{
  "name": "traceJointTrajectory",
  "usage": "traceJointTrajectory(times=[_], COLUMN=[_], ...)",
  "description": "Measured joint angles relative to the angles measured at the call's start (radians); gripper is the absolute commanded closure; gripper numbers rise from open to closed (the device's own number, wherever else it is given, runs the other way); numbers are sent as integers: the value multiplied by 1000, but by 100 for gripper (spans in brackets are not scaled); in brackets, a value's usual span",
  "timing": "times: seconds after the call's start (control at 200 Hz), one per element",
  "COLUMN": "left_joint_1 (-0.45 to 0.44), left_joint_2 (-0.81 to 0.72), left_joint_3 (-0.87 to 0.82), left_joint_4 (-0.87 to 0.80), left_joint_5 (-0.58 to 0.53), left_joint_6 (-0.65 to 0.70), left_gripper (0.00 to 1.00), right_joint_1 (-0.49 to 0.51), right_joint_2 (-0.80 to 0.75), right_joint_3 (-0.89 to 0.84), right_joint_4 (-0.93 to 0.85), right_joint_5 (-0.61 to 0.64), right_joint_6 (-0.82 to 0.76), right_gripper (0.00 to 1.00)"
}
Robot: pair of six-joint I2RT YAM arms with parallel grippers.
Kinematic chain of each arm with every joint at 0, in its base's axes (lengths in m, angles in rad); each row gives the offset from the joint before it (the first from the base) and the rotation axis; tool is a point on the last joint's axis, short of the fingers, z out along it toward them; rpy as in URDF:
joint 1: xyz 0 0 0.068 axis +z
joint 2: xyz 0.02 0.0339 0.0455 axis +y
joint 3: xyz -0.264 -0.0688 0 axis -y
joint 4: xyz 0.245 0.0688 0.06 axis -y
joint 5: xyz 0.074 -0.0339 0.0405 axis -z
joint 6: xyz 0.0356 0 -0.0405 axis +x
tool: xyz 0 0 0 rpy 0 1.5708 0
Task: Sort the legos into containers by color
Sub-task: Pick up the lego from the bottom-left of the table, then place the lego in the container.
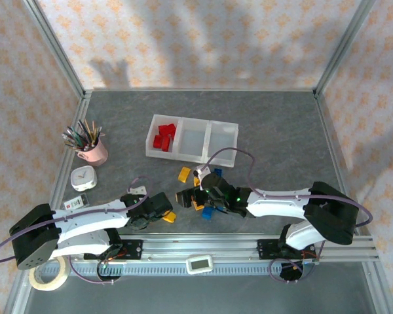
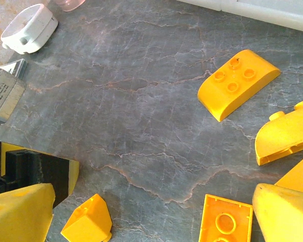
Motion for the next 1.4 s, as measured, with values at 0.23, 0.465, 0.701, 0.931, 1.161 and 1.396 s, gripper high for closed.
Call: traceJointTrajectory(times=[0.23, 0.465, 0.701, 0.931, 1.161, 1.396], left_joint_1=[0, 0, 0, 119, 365, 528], left_joint_2=[6, 16, 16, 17, 155, 514], left_joint_3=[8, 16, 59, 240, 476, 770], left_joint_4=[16, 37, 31, 23, 133, 251], left_joint_5=[1, 1, -13, -85, -143, -166], left_joint_6=[1, 6, 16, 139, 387, 596], left_gripper=[57, 73, 73, 73, 71, 69], right_joint_1=[0, 0, -2, -97, -204, -262], right_joint_2=[0, 0, -1, -61, -117, -129], right_joint_3=[0, 0, 0, 5, 52, 79], right_joint_4=[0, 0, 0, -33, -86, -121], right_joint_5=[1, 4, 8, 3, 25, 73], right_joint_6=[2, 3, 3, 38, 39, 40], right_gripper=[0, 0, 0, 0, 0, 0])
